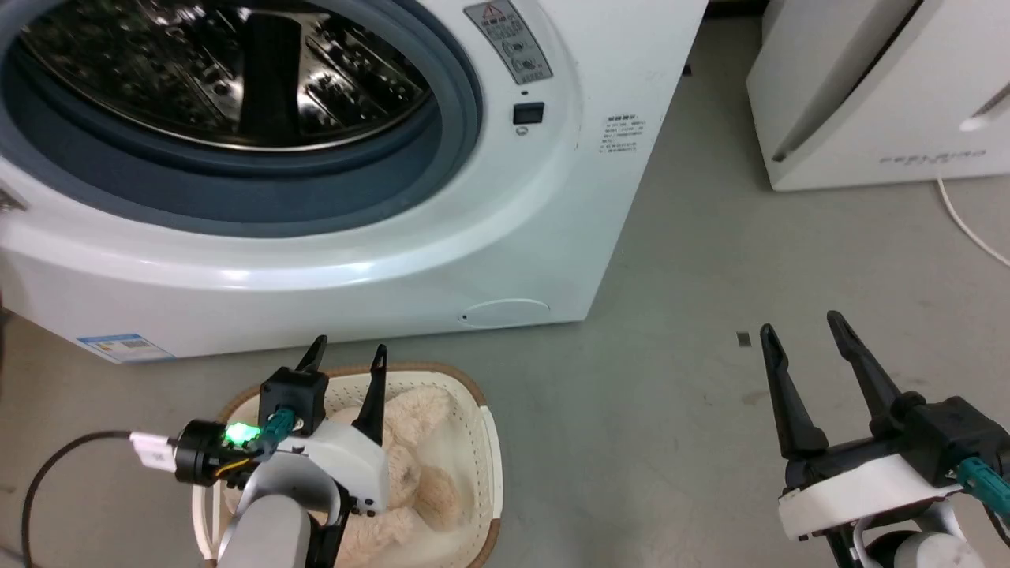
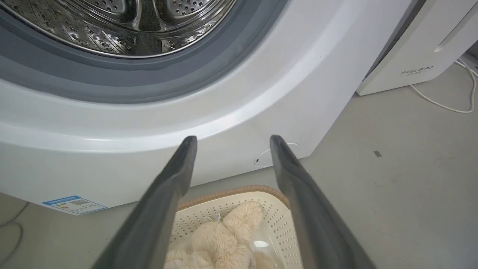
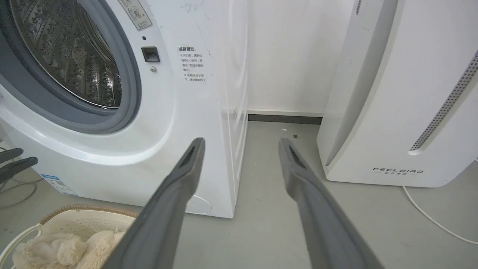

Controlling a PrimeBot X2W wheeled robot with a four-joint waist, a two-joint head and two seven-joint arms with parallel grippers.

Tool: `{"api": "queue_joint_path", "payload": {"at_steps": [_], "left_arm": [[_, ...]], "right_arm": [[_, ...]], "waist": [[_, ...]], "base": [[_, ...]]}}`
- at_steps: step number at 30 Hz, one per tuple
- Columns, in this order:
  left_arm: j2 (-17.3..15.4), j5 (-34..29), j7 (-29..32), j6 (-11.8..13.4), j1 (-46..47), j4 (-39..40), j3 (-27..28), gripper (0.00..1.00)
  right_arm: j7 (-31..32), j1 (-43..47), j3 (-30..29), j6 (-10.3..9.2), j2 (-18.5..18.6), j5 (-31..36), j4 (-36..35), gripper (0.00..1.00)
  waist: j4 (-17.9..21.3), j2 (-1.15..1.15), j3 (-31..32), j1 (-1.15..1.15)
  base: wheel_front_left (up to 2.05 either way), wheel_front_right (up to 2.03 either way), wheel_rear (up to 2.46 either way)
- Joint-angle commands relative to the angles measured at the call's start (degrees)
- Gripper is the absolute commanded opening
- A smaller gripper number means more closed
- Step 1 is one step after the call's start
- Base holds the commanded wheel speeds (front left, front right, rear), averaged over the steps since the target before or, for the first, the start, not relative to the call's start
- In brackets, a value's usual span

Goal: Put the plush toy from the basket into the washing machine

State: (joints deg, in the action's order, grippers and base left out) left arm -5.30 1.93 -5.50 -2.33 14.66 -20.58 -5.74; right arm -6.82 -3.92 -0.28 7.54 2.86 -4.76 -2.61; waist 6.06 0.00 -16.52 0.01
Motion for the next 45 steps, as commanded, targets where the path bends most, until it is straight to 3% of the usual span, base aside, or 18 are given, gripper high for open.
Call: {"api": "queue_joint_path", "payload": {"at_steps": [1, 31, 45], "left_arm": [[-0.5, 0.3, 0.1, -0.3, 1.4, -1.1, -0.4, 1.00], [-7.1, -1.5, 7.9, -3.0, 21.5, -30.1, -11.0, 1.00], [-13.1, -3.5, 15.1, -2.3, 29.6, -40.7, -16.8, 1.00]], "right_arm": [[-0.5, -1.0, 0.0, -0.03, 0.0, -0.6, -0.5, 1.00], [-4.0, -5.3, 2.7, -0.04, 0.0, -5.3, -1.9, 1.00], [-5.8, -6.9, 3.3, -0.04, 0.0, -8.2, -2.7, 1.00]], "waist": [[0.5, 0.00, -1.1, -0.01], [6.4, 0.00, -17.0, -0.01], [9.0, 0.00, -25.2, -0.01]], "base": [[0.00, 0.00, 0.00], [0.00, 0.00, 0.00], [0.00, 0.00, 0.00]]}}
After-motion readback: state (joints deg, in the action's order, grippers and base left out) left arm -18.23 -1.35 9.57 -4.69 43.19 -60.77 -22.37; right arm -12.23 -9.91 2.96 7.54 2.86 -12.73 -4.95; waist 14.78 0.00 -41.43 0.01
